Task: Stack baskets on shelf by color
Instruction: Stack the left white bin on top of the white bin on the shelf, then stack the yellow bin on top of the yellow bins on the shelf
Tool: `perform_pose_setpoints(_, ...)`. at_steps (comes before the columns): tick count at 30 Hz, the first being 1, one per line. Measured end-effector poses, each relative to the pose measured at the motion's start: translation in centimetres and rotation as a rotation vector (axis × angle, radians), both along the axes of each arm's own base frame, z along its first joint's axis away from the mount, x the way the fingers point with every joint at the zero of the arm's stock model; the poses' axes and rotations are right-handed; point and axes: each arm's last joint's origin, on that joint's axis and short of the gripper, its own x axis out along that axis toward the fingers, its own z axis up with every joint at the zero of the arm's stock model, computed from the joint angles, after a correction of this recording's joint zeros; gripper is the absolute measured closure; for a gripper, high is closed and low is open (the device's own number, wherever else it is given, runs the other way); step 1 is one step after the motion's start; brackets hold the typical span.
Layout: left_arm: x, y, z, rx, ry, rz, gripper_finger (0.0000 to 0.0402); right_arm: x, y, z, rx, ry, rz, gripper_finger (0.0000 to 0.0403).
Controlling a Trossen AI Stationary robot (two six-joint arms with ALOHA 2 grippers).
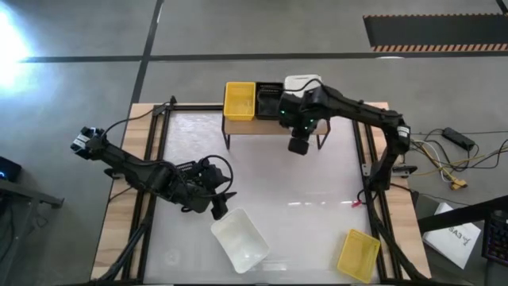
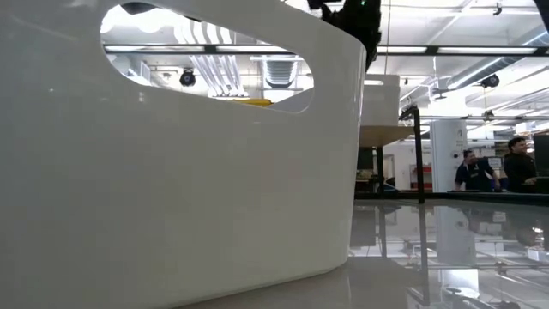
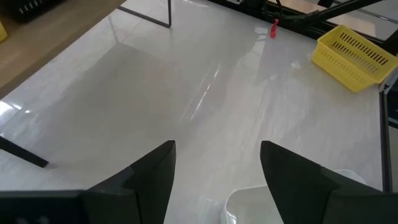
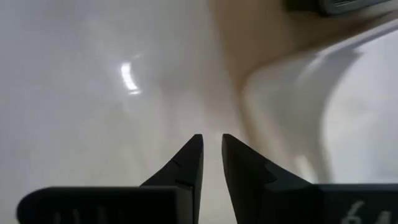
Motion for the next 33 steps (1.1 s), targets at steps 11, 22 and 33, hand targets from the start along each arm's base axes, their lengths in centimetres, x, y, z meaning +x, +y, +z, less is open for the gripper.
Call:
perform_pose_setpoints(11,0.0,0.0,0.0,-0.009,0.002,-0.005,0.0182,1.2,-0.7,0.4,-0.151,-0.098,-0.062,0.0359)
perform_pose_setpoints(22,0.0,0.0,0.0,-0.009,0.002,-0.006,0.0182,-0.8,4.1,7.5,-0.061,-0.371,-0.068,0.036)
perform_pose_setpoints(33,0.0,0.0,0.0,0.049,0.018,-0.043,0.0182,-6.6,21.5,5.7,0.224,-0.296,0.019,0.036)
